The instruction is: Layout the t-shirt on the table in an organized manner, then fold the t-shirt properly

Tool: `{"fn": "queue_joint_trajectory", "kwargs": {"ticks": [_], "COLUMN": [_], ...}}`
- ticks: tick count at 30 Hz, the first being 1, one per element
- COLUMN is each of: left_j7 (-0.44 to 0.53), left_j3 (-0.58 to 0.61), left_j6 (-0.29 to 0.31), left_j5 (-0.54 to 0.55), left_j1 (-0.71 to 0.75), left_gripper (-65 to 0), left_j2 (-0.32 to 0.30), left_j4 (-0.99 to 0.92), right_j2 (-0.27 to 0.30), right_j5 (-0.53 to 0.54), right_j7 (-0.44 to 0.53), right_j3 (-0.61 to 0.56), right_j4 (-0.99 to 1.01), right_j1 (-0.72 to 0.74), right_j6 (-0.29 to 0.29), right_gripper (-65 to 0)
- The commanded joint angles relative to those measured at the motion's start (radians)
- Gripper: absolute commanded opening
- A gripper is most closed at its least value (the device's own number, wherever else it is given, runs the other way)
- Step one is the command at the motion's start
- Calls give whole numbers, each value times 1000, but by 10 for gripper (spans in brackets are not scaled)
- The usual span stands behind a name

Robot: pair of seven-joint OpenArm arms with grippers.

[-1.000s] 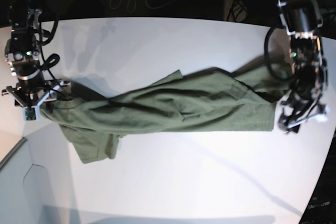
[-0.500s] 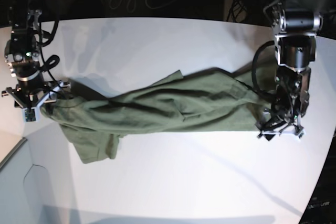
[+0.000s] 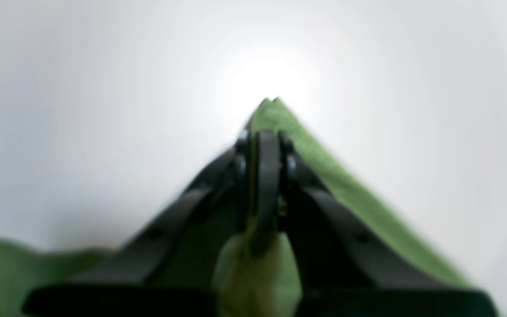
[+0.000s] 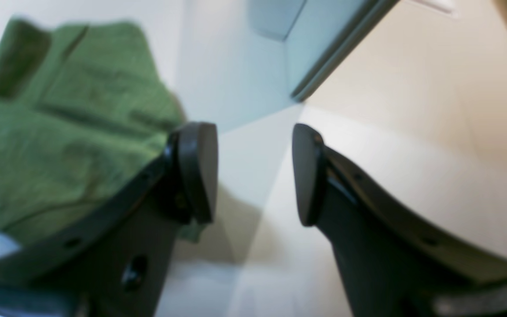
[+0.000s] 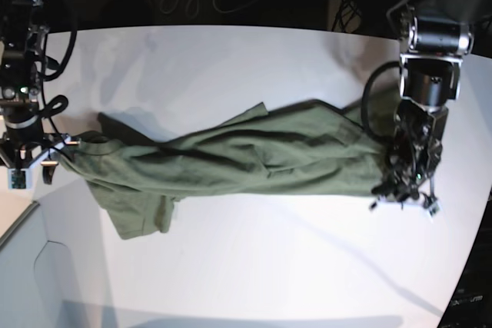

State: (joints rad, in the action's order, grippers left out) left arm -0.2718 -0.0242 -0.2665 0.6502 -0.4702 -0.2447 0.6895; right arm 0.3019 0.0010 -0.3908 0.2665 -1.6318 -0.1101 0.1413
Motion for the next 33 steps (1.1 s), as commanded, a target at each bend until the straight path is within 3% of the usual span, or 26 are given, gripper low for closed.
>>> {"fn": "queue_joint_trajectory", "kwargs": {"ticks": [1,12,22,27,30,33], "left_j7": [33,36,36,36,36,36], "left_j3": [-3,4,5,5,2,-1], "left_j6": [9,9,9,9,8,8], "left_j5": [-5,-14,-14,-14,-14,-14], "left_j1": [-61,-292,-342,-342,-350,-411], "left_gripper": [-650,-650,-650,-649,-563,-359], "left_j2": [-12,-5,23,25,43,69], "left_j4": [52,115,55,54,32,-66], "right_j2": [13,13,13,-14,-43,-56], "right_j5": [0,0,0,0,0,0], "right_j7": [22,20,20,20,20,20], "right_j3": [12,20,20,14,12,12], "right_j4": [-18,-18,-18,-18,-18,-18], "right_j1": [6,8,2,-3,-4,-12], "right_j6": [-7,-6,-6,-4,-4,-4], "right_gripper": [-372,-372,-372,-372,-372,-372]}}
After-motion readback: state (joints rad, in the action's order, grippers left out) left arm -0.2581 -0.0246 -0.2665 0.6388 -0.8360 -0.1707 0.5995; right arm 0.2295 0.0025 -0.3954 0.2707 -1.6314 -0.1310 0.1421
